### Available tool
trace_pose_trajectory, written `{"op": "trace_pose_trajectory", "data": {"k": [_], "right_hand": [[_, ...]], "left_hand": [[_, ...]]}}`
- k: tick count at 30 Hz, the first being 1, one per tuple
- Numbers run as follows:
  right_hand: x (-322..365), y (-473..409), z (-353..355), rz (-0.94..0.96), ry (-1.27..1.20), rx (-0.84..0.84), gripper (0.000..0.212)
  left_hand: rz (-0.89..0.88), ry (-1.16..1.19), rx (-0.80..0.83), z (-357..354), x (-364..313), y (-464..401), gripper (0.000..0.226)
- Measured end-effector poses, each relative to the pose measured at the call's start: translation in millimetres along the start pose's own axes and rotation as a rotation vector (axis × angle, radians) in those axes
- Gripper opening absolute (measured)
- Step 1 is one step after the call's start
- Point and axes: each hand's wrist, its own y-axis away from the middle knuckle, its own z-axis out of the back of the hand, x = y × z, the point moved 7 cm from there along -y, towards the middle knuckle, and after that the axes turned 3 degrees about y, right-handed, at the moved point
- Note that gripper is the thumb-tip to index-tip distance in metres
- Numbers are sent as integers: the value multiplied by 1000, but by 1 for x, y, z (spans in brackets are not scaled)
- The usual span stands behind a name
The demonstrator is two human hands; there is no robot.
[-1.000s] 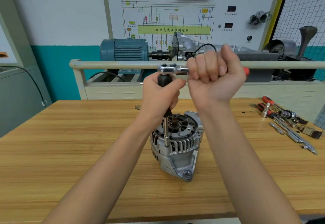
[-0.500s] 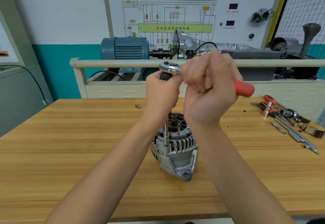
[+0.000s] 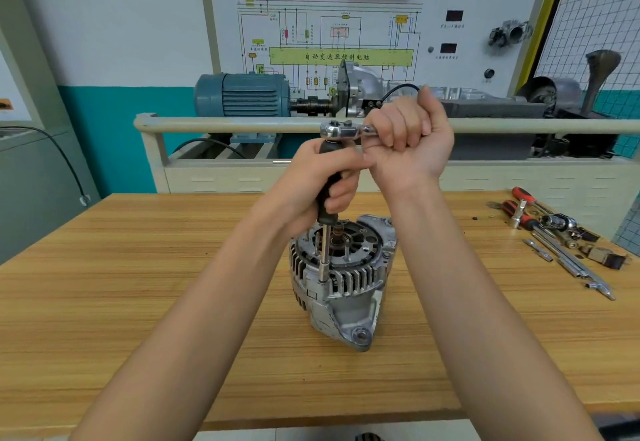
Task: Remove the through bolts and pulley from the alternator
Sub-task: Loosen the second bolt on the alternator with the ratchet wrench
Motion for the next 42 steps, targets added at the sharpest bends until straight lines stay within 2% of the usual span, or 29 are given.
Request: {"op": "trace_pose_trajectory", "data": {"k": [2, 5, 8, 11, 13, 16, 18, 22, 25, 28, 32, 35, 37, 40, 42], "right_hand": [[1, 3, -2, 50, 76, -9, 47], [1, 16, -16, 182, 339, 81, 49], [-8, 38, -38, 425, 639, 252, 47], [-19, 61, -48, 690, 861, 292, 36], [-21, 64, -49, 712, 885, 292, 34], [-11, 52, -47, 598, 743, 311, 41], [-3, 37, -41, 446, 631, 278, 48], [2, 10, -11, 103, 225, 49, 48], [2, 1, 2, 19, 17, -3, 46], [3, 5, 1, 86, 94, -18, 45], [3, 22, -17, 243, 357, 99, 49], [-7, 42, -40, 489, 641, 290, 44], [-16, 54, -48, 648, 808, 329, 38], [-19, 56, -49, 667, 830, 332, 39], [-13, 46, -46, 551, 718, 322, 45]], "left_hand": [[8, 8, -43, 2, 1, -1, 41], [-34, -7, -226, 12, 0, 0, 50], [-107, -77, -481, 19, -2, 4, 46], [-215, -204, -647, 19, -9, 10, 43], [-246, -210, -660, 19, -9, 11, 37], [-201, -180, -587, 19, -6, 9, 42], [-153, -135, -478, 17, -6, 7, 42], [-53, -44, -163, 10, -4, 2, 44], [16, -10, -35, 2, 0, 0, 47], [28, -18, -103, 5, 2, -2, 50], [-38, -50, -338, 13, 0, 0, 49], [-116, -98, -556, 20, -3, 4, 46], [-178, -162, -647, 22, -5, 6, 44], [-203, -171, -647, 23, -5, 9, 39], [-171, -130, -562, 23, -4, 8, 45]]}}
